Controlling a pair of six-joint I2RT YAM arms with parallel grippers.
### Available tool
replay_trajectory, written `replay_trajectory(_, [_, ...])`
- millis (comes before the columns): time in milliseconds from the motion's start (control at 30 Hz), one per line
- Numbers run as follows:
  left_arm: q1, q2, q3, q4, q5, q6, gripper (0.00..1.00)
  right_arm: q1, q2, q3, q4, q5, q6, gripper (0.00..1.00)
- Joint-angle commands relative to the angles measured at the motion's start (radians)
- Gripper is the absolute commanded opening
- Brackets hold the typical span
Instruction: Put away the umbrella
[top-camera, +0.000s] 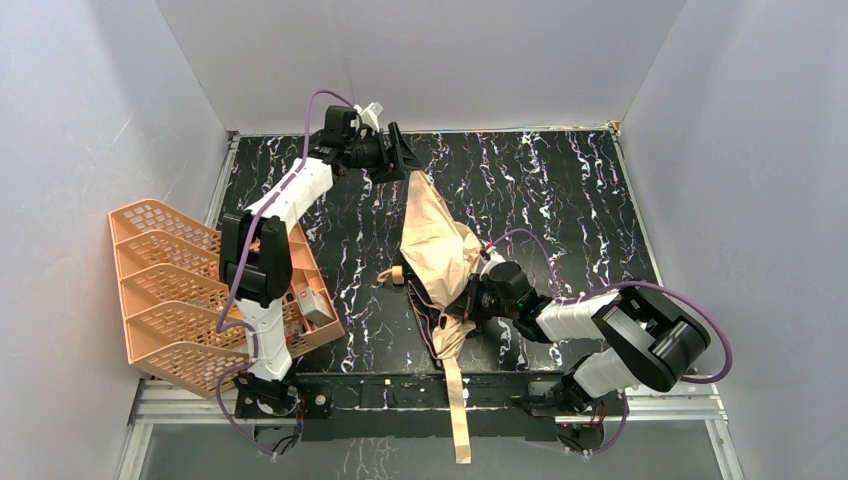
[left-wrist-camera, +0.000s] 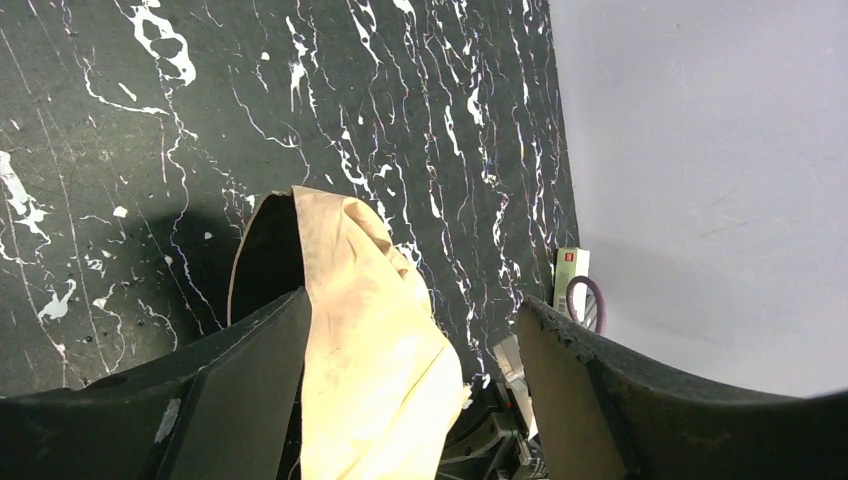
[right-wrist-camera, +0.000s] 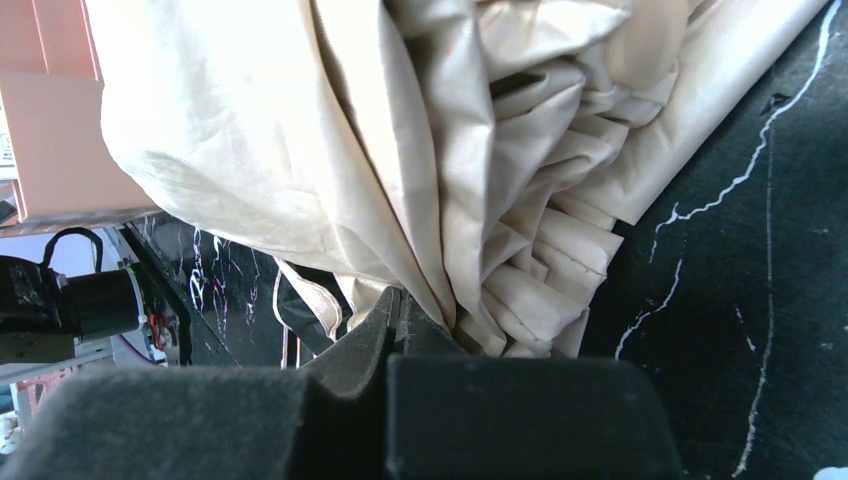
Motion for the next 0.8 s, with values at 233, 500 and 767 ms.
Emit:
replay_trajectory(233, [-0.004, 0.077, 0.049, 0.025, 0.004, -0.008, 0.76, 0.002, 0.040, -0.029, -0.216, 0.052, -0.056, 0.00])
replay_trajectory(500, [-0.004, 0.164, 0.093, 0.039, 0.042, -0.024, 0.74, 0.003, 0.032, -0.031, -0.219, 0.056, -0.052, 0.00])
replay_trajectory(767, [-0.007, 0.154, 0.084, 0.177, 0.116, -0.091, 0.52, 0.004, 0.045, -0.034, -0.208, 0.051, -0.049, 0.00])
